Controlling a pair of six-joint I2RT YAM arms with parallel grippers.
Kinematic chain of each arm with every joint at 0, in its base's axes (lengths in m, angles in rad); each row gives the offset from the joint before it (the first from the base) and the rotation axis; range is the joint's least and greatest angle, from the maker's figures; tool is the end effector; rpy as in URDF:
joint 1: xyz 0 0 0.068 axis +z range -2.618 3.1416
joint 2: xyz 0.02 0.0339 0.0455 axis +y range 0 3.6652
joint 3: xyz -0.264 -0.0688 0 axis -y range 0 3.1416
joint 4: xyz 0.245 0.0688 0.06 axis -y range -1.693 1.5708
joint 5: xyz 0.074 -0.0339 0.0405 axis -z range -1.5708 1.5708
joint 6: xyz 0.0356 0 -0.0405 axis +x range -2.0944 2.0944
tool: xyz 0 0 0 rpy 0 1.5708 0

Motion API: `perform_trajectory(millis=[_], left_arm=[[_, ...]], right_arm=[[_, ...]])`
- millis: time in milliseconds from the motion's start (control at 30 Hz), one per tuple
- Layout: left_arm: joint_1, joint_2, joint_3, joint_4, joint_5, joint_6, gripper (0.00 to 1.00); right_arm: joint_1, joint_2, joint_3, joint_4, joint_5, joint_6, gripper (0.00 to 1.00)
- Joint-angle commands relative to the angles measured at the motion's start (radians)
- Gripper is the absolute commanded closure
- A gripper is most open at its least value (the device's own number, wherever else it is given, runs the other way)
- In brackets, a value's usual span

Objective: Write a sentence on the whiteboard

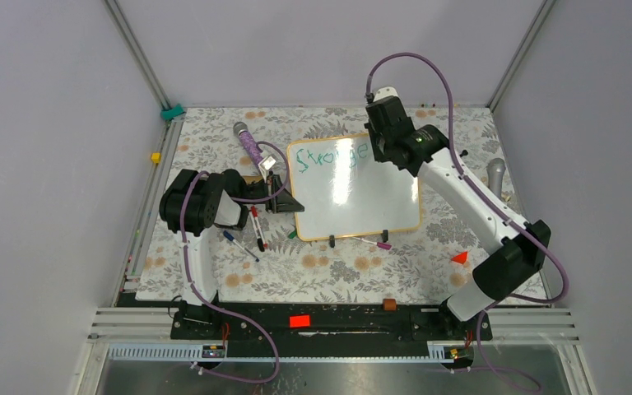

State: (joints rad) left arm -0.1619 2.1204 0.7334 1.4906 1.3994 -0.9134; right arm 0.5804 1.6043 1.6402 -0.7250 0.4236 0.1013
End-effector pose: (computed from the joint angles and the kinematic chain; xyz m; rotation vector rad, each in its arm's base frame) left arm 0.3312 -0.0896 0.1170 0.6935 1.7596 -1.7848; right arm 0.3038 0.1817 0.3784 -0.3023 2.1698 -0.0979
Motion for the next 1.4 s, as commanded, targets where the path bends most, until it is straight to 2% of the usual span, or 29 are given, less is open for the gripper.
perform_trajectory(millis=[0,333,500,900,1367], left_arm=[[0.004,-0.002,-0.005,-0.010,0.032,-0.004,1.00],[0.004,-0.002,-0.005,-0.011,0.031,-0.004,1.00],[0.005,-0.002,-0.003,-0.011,0.030,-0.003,1.00],[0.004,-0.002,-0.003,-0.010,0.031,-0.004,1.00],[0.004,-0.001,-0.003,-0.010,0.031,-0.004,1.00]], right_arm=[[-0.008,-0.108,-0.008,0.013,-0.024,0.001,1.00],[-0.007,-0.140,-0.088,0.060,-0.030,0.010,1.00],[-0.007,-0.096,-0.058,0.046,-0.077,0.006,1.00],[-0.007,-0.033,-0.041,0.044,-0.082,0.007,1.00],[-0.007,0.014,0.021,0.042,-0.001,0.002,1.00]])
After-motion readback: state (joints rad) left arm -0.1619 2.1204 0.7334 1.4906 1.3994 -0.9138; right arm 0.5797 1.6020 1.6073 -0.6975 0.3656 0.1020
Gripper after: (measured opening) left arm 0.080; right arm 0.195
